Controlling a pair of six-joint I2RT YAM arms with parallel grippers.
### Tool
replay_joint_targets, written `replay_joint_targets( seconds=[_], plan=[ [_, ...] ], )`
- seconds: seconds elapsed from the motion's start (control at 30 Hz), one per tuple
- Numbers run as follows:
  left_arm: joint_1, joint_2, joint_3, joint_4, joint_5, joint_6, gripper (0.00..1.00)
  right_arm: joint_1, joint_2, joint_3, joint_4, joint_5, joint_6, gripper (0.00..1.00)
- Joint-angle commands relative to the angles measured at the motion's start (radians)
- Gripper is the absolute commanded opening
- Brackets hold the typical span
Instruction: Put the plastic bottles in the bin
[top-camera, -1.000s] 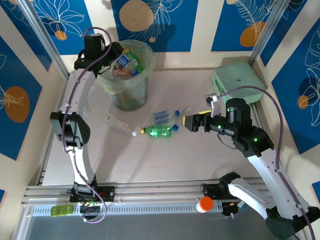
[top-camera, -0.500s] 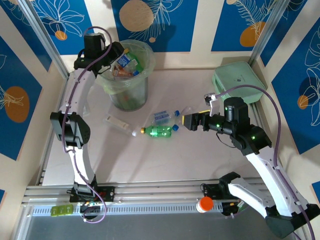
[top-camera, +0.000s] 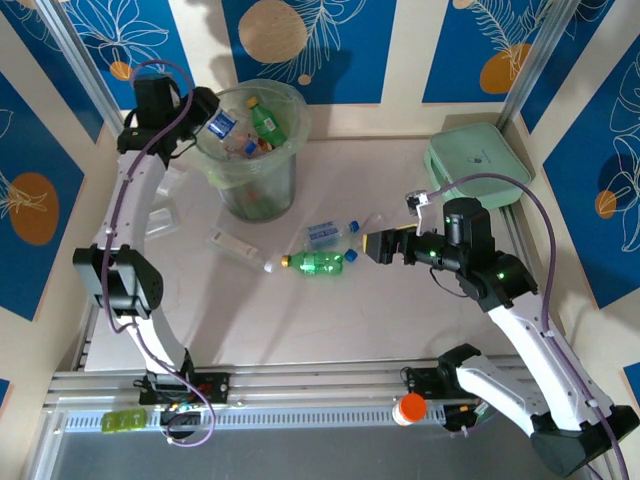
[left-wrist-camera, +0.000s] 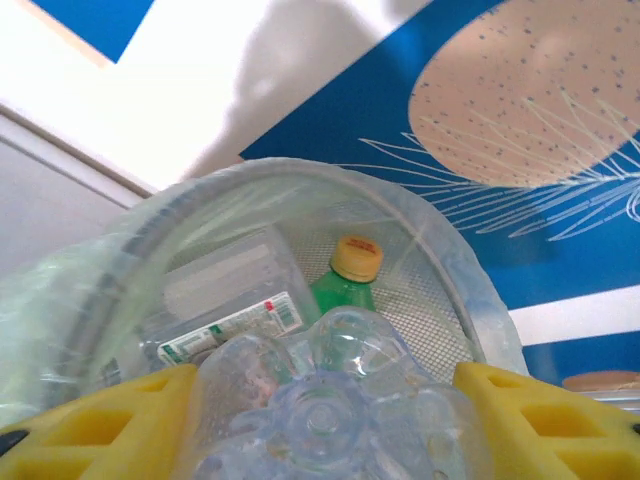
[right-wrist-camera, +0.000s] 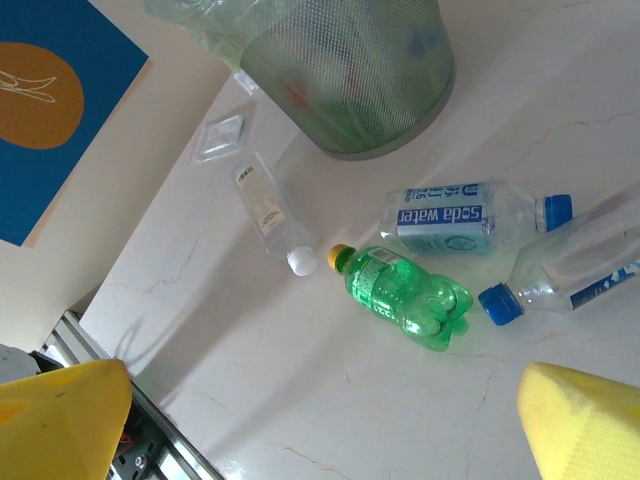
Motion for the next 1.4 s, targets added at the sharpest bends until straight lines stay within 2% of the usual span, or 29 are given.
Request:
replay_joint_targets(
  seconds=[0.0, 0.17, 0.27, 0.33, 0.4, 0.5, 0.7, 0.8, 0.93, 1.13, 1.37],
  plan=[
    [0.005, 0.0, -0.03, 0.021, 0.073, -0.04, 0.6, -0.005, -0.016, -0.017, 0.025, -0.012, 0.005, 0.99],
    [0.005, 0.031, 0.043, -0.026, 0.091, 0.008, 0.76, -0.007, -0.01, -0.03, 0.029, -0.014, 0.002, 0.99],
    [0.004, 0.02, 0.074, -0.049, 0.056, 0.056, 0.81, -0.007, -0.016, -0.034, 0.027, -0.015, 0.002, 0.99],
    [0.005, -0.007, 0.061, -0.034, 0.021, 0.082, 0.89, -0.007, -0.018, -0.039, 0.03, -0.013, 0.003, 0.99],
    [0.005, -0.026, 0.052, -0.007, 0.009, 0.107, 0.89, -0.007, -0.019, -0.04, 0.031, -0.014, 0.007, 0.99],
    [0.0, -0.032, 0.073, -0.011, -0.002, 0.16, 0.81, -0.006, -0.016, -0.036, 0.033, -0.016, 0.008, 0.99],
    [-0.058, 0.039, 0.127, -0.028, 0.069, 0.258, 0.45, -0.005, -0.008, -0.039, 0.044, -0.021, 0.017, 0.99],
    [-0.086, 0.102, 0.148, -0.03, 0.115, 0.261, 0.33, -0.001, 0.0, -0.036, 0.045, -0.026, 0.025, 0.99],
    [-0.129, 0.175, 0.178, -0.034, 0.115, 0.278, 0.29, 0.006, -0.003, -0.033, 0.034, -0.017, 0.025, 0.99],
    [-0.159, 0.287, 0.259, -0.061, 0.133, 0.288, 0.29, 0.008, -0.022, -0.04, 0.015, -0.003, 0.026, 0.99],
    [-0.161, 0.288, 0.258, -0.049, 0.166, 0.301, 0.31, 0.012, -0.036, -0.038, 0.002, 0.003, 0.03, 0.99]
  ],
)
